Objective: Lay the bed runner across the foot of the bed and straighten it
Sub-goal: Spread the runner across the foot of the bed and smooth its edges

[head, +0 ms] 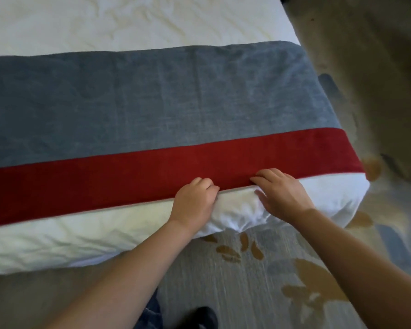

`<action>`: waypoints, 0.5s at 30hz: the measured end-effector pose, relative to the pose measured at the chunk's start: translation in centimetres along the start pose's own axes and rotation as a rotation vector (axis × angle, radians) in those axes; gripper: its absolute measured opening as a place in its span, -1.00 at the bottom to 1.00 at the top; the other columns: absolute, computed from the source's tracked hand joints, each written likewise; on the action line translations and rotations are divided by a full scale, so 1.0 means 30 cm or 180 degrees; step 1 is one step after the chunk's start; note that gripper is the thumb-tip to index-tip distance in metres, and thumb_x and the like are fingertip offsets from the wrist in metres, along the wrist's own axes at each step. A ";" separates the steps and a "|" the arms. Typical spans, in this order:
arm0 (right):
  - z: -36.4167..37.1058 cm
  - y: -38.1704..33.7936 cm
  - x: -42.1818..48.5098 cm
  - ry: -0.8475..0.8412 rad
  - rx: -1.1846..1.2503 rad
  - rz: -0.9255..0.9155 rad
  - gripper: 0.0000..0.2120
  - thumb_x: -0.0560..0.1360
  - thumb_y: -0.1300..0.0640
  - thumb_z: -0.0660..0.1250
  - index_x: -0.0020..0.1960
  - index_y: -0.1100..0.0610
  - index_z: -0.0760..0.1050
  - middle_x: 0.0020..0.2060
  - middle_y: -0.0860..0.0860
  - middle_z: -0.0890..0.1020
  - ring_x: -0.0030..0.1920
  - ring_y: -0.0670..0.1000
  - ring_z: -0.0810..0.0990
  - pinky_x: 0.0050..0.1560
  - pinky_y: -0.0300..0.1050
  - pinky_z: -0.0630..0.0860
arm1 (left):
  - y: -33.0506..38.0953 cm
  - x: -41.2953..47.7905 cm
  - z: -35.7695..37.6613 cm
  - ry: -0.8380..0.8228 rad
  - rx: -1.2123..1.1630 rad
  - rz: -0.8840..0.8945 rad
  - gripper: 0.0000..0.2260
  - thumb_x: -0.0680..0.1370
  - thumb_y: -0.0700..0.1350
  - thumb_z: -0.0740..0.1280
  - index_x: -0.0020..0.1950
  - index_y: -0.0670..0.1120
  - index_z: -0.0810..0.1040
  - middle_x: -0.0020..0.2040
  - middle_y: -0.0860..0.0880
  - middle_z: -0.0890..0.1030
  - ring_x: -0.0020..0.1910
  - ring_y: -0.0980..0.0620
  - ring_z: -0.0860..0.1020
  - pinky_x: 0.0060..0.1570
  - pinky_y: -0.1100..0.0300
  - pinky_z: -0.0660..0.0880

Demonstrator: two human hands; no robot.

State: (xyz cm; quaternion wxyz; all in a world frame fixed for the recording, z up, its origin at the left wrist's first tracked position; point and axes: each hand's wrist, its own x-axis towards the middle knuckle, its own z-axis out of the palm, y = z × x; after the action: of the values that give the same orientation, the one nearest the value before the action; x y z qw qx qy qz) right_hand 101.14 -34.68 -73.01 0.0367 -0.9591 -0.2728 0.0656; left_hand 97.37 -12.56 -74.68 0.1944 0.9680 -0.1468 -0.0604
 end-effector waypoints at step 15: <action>-0.007 -0.206 0.063 0.0019 -0.0379 0.0083 -0.88 0.26 0.24 0.52 -0.32 0.21 0.58 -0.39 0.08 0.58 -0.38 0.15 0.57 -0.49 -0.09 0.50 | -0.230 -0.131 -0.074 -0.0056 0.0279 -0.0114 -0.83 0.54 -0.21 0.26 0.00 -0.07 0.62 -0.08 0.03 0.57 -0.07 0.03 0.48 -0.21 0.12 0.50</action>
State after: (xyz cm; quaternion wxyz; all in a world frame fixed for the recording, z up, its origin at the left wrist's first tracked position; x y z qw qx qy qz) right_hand 99.56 -28.45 -72.35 -0.0205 -0.9632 -0.2637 0.0470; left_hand 95.82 -4.48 -75.14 0.1494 0.9775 -0.1336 -0.0659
